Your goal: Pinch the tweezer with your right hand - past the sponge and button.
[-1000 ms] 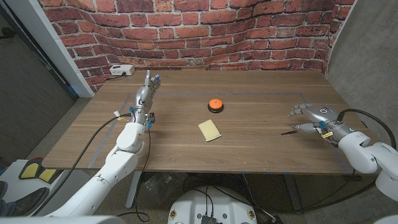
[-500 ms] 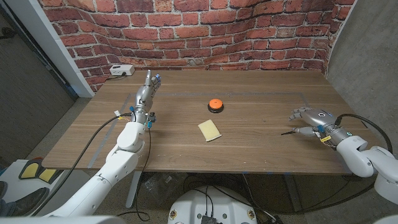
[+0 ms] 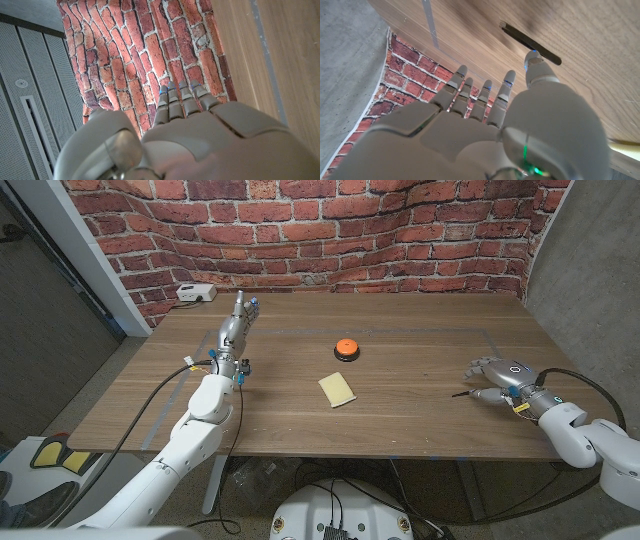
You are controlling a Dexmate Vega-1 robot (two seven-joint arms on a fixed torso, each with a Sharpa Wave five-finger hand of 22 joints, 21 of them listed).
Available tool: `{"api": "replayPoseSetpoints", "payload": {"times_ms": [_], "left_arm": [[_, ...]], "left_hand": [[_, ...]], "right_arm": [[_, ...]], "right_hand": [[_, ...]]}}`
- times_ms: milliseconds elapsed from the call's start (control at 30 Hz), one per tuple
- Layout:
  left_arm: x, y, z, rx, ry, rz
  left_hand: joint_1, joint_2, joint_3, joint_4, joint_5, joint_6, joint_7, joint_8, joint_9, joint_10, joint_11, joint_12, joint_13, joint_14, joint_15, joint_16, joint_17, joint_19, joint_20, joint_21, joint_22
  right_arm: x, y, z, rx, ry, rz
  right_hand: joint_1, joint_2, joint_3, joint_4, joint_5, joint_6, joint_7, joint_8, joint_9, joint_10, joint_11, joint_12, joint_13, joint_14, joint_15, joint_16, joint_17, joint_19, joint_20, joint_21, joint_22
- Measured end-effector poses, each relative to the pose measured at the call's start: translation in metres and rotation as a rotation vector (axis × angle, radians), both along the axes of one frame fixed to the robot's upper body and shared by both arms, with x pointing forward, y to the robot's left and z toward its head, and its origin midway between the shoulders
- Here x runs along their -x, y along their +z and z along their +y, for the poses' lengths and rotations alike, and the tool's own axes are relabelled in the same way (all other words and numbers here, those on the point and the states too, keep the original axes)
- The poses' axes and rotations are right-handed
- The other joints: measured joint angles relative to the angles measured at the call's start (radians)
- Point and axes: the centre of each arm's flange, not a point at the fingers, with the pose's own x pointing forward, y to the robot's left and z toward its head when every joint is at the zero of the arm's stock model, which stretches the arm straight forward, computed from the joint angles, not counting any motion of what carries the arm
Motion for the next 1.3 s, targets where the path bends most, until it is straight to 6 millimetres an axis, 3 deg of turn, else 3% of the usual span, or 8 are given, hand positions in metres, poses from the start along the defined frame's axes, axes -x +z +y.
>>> {"api": "replayPoseSetpoints", "payload": {"times_ms": [67,500,1300], "left_arm": [[0.000,0.000,0.000,0.000,0.003,0.001],[-0.001,-0.001,-0.002,-0.001,0.002,0.007],[-0.002,-0.001,-0.003,-0.001,0.002,0.012]], "left_hand": [[0.000,0.000,0.000,0.000,0.000,0.000,0.000,0.000,0.000,0.000,0.000,0.000,0.000,0.000,0.000,0.000,0.000,0.000,0.000,0.000,0.000],[0.000,0.000,0.000,0.000,-0.004,0.005,0.005,0.000,0.000,0.000,0.000,0.000,0.000,0.000,0.000,-0.004,0.000,0.000,0.000,-0.008,0.000],[0.000,0.000,-0.003,0.003,-0.004,0.011,0.000,-0.004,0.000,0.005,0.005,-0.008,0.000,0.000,0.000,-0.004,0.000,0.005,0.005,-0.008,0.002]], "right_arm": [[-0.007,-0.009,0.003,0.029,0.008,0.026],[-0.013,-0.016,0.000,0.031,0.005,0.023],[-0.016,-0.028,-0.003,0.045,-0.001,0.009]], "right_hand": [[0.003,-0.003,0.000,0.000,0.003,0.003,0.002,0.000,0.000,0.007,-0.004,0.000,0.000,0.004,-0.004,0.007,0.000,0.000,0.000,0.000,0.000],[0.017,0.001,0.003,0.003,0.004,0.036,0.000,0.010,0.000,0.034,-0.012,0.008,0.000,0.031,-0.006,0.007,0.000,0.023,-0.002,0.006,0.000],[0.017,0.001,-0.002,0.007,0.007,0.091,0.002,0.021,0.005,0.066,-0.001,0.015,0.000,0.065,-0.004,0.007,0.000,0.046,-0.001,0.015,0.000]]}}
